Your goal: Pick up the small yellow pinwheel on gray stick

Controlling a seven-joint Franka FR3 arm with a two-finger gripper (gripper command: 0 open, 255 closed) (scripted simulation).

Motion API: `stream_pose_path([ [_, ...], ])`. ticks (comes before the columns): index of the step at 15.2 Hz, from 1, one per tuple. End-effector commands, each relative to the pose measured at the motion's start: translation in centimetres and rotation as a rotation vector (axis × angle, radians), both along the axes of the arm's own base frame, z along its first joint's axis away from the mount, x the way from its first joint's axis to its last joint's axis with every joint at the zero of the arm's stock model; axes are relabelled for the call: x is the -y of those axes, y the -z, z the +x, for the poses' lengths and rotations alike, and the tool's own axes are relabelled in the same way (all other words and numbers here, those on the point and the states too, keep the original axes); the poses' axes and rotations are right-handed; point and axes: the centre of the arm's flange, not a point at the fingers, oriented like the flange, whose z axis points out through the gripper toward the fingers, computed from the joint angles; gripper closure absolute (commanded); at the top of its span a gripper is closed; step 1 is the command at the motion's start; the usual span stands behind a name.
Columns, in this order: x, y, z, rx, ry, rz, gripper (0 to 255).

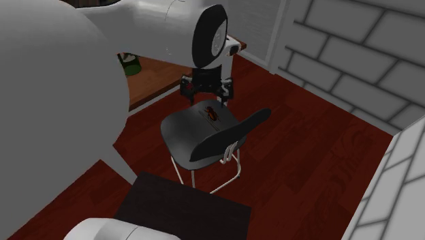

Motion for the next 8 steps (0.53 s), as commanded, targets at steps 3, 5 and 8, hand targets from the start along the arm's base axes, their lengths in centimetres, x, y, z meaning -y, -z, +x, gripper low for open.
stream_pose_path([
  [3, 0.2, 4.5, 3.2, -0.03, -0.122, -0.018, 0],
  [5, 0.2, 6.8, 4.7, -0.045, -0.181, -0.026, 0],
  [8, 0.0, 10.3, 6.8, -0.068, -0.269, -0.039, 0],
])
